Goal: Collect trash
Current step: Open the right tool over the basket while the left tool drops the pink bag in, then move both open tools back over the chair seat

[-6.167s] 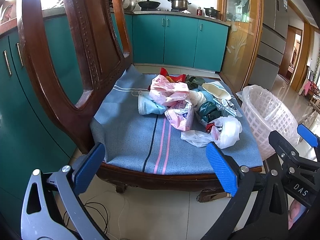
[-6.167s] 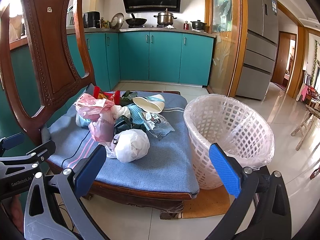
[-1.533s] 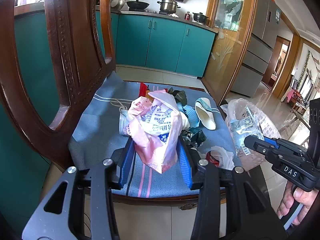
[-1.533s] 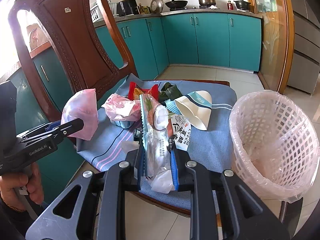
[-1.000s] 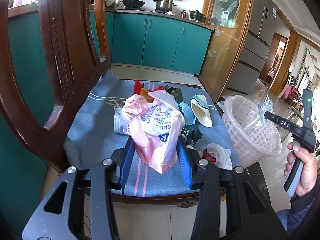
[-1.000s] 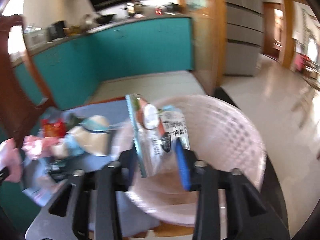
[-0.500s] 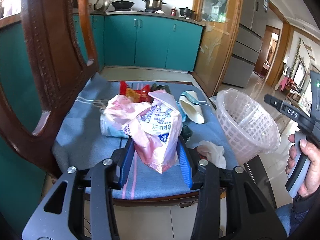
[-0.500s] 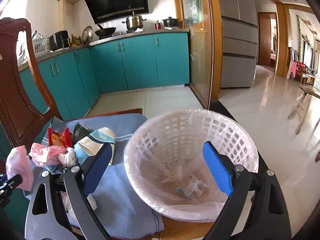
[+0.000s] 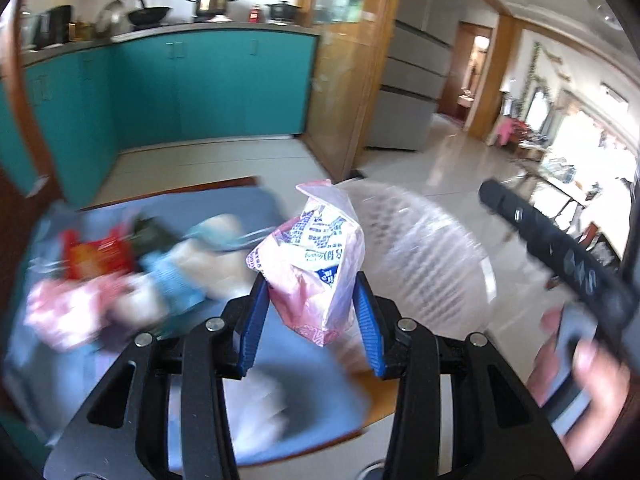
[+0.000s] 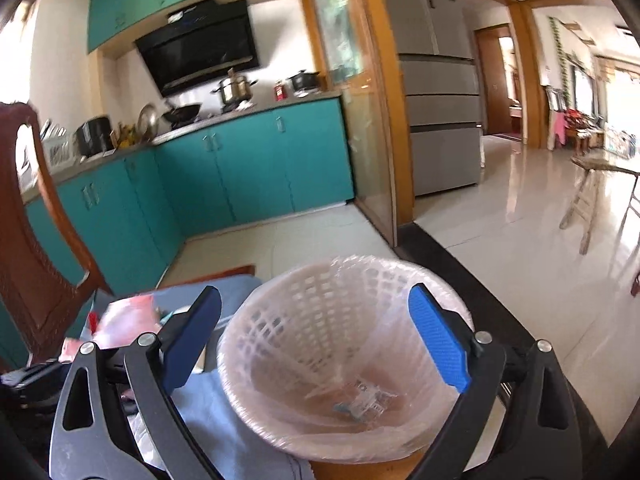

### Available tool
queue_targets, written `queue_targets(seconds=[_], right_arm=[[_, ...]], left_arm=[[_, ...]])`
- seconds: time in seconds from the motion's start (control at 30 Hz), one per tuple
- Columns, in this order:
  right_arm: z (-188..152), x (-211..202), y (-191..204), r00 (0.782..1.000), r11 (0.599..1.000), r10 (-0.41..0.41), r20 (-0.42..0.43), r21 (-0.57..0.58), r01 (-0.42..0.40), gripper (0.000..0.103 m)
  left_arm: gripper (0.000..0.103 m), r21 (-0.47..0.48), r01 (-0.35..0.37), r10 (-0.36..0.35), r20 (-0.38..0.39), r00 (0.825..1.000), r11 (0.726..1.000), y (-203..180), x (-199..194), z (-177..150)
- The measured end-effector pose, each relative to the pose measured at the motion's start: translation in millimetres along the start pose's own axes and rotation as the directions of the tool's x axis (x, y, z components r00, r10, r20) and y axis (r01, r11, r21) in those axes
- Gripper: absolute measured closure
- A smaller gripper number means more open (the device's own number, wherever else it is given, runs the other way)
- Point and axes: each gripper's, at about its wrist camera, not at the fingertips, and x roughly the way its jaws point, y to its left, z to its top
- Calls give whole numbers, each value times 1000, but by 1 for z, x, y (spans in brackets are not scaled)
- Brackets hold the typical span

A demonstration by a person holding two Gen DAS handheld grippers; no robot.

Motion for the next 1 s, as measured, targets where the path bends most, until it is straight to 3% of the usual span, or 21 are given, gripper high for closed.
queue_targets(seconds=[0.1, 0.13, 0.17, 0.2, 0.23, 0.37, 0.47, 0.57, 0.7, 0.8, 0.9, 1.0], right_arm=[[3, -4, -15, 999, 999, -25, 28, 45, 23, 10], [4, -4, -19, 999, 998, -30, 34, 55, 28, 10], [5, -4, -22, 999, 998, -34, 39, 62, 32, 10], [6, -4, -25, 998, 997, -39, 41, 68, 36, 10], [6, -3, -27, 998, 997, -41, 39, 70, 38, 10], [4, 1, -28, 999, 998, -36, 19, 60, 35, 10], [2, 2, -24, 1000, 998, -26, 13, 52, 26, 10], [0, 6, -13, 1000, 1000, 2, -12, 30, -1, 10], [-6, 5, 7, 999, 999, 40, -33, -21, -41, 10], [-12, 2, 24, 996, 995, 75, -54, -61, -79, 10], [-22, -3, 46, 989, 987, 120, -85, -97, -128, 10], [-33, -8, 72, 982, 975, 150, -111, -150, -166, 10]], left_arm=[[58, 31, 60, -60, -3, 998, 998, -33, 30, 19], [52, 37, 75, -75, -3, 997, 996, -40, 38, 23], [46, 36, 91, -91, -3, 996, 995, -45, 46, 25], [29, 34, 112, -112, -4, 994, 993, -49, 52, 27], [20, 33, 112, -112, 5, 994, 993, -52, 57, 28], [15, 8, 16, -16, 28, 999, 1000, -44, 50, 25], [11, -4, -12, 12, 52, 999, 1000, -22, 21, 21], [7, 18, -90, 88, 115, 989, 996, 4, -25, 11], [3, -10, -220, 219, 156, 963, 975, 53, -78, -17], [3, -71, -292, 300, 162, 940, 954, 84, -97, -41], [3, -143, -341, 362, 158, 919, 929, 111, -103, -67], [3, -127, -417, 429, 88, 899, 900, 126, -95, -82]])
